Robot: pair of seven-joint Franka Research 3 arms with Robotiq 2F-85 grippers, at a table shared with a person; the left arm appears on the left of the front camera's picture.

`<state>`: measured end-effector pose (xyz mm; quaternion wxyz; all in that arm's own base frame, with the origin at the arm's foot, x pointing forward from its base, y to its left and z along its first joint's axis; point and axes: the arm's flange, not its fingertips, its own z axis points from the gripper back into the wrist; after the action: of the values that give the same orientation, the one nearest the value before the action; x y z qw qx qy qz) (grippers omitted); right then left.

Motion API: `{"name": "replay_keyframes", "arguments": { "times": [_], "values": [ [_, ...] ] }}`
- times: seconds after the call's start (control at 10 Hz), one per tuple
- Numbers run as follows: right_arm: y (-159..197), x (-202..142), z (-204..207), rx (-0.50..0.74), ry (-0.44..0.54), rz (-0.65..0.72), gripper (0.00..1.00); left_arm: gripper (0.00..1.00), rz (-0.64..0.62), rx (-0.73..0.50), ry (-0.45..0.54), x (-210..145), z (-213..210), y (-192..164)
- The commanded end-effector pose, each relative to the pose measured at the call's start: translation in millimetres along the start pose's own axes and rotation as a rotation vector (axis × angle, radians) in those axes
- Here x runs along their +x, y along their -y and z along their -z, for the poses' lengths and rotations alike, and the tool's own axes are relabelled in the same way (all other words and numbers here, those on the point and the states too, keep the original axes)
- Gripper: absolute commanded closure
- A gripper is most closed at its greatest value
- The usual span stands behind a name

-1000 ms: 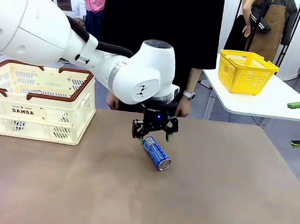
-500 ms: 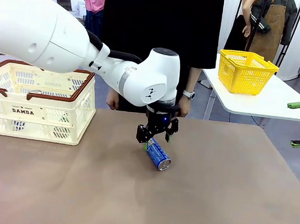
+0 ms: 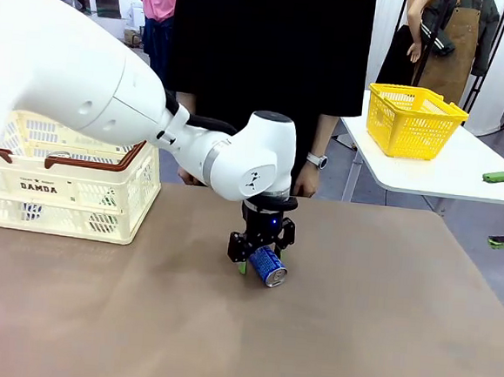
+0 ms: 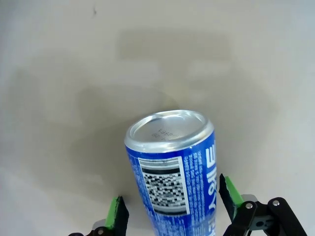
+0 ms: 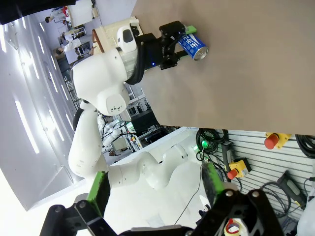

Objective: Place the drinks into the Shopping basket.
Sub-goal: Pick up one drink and place it into the Shopping basket.

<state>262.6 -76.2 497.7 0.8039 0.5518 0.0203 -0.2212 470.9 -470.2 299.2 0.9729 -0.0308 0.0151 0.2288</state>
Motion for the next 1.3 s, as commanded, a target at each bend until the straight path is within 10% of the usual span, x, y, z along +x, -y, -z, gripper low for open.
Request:
{"name": "replay_keyframes", "arguments": {
  "times": [0.0, 0.1, 0.3, 1.2],
  "values": [
    [-4, 1, 0, 0.029, -0.005, -0.007, 0.00, 0.00, 0.008, -0.013, -0.022, 3, 2, 0],
    [-4, 1, 0, 0.029, -0.005, -0.007, 0.00, 0.00, 0.010, -0.003, -0.016, 3, 2, 1],
    [-4, 1, 0, 0.029, -0.005, -0.007, 0.00, 1.00, 0.015, -0.001, -0.008, 4, 3, 3],
    [-4, 1, 0, 0.029, -0.005, -0.007, 0.00, 1.00, 0.109, -0.050, 0.017, -3, -46, -6]
  ]
}}
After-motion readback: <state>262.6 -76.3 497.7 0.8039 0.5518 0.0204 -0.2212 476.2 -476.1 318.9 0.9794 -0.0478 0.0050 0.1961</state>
